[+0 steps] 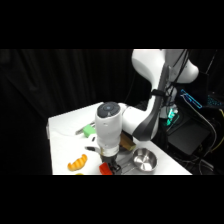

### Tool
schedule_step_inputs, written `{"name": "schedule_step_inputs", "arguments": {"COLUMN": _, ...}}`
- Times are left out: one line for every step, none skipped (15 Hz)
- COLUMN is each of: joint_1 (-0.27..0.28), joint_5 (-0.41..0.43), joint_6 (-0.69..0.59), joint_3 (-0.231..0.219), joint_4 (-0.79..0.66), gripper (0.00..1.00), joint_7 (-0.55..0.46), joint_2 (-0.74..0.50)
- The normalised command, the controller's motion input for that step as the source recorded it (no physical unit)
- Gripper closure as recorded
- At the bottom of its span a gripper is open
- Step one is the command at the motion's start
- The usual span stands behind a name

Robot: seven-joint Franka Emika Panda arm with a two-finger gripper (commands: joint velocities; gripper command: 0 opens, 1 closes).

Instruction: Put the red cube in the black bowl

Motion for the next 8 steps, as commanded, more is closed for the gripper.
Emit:
{"name": "schedule_step_inputs", "arguments": {"joint_1": 0.105, "joint_5": -0.039, "joint_6": 0.19, "joint_3": -0.09, "joint_4": 0.13, "gripper": 0.0, "joint_7": 0.1, "joint_2": 0.15}}
{"name": "schedule_step_inputs", "arguments": {"joint_1": 0.117, "joint_5": -0.047, "joint_6": 0.18, "joint_3": -0.102, "joint_4": 0.14, "gripper": 0.0, "joint_7": 0.11, "joint_2": 0.14}}
{"name": "schedule_step_inputs", "arguments": {"joint_1": 0.114, "joint_5": -0.039, "joint_6": 0.17, "joint_3": -0.098, "joint_4": 0.13, "gripper": 0.0, "joint_7": 0.11, "joint_2": 0.13}}
{"name": "schedule_step_inputs", "arguments": {"joint_1": 0.107, "joint_5": -0.03, "joint_6": 0.16, "joint_3": -0.091, "joint_4": 0.13, "gripper": 0.0, "joint_7": 0.1, "joint_2": 0.11}}
{"name": "schedule_step_inputs", "arguments": {"joint_1": 0.096, "joint_5": -0.018, "joint_6": 0.15, "joint_3": -0.08, "joint_4": 0.13, "gripper": 0.0, "joint_7": 0.09, "joint_2": 0.11}}
{"name": "schedule_step_inputs", "arguments": {"joint_1": 0.111, "joint_5": -0.032, "joint_6": 0.16, "joint_3": -0.101, "joint_4": 0.12, "gripper": 0.25, "joint_7": 0.1, "joint_2": 0.1}}
{"name": "schedule_step_inputs", "arguments": {"joint_1": 0.111, "joint_5": -0.032, "joint_6": 0.17, "joint_3": -0.105, "joint_4": 0.1, "gripper": 0.25, "joint_7": 0.11, "joint_2": 0.09}}
{"name": "schedule_step_inputs", "arguments": {"joint_1": 0.112, "joint_5": -0.041, "joint_6": 0.16, "joint_3": -0.113, "joint_4": 0.08, "gripper": 0.34, "joint_7": 0.11, "joint_2": 0.07}}
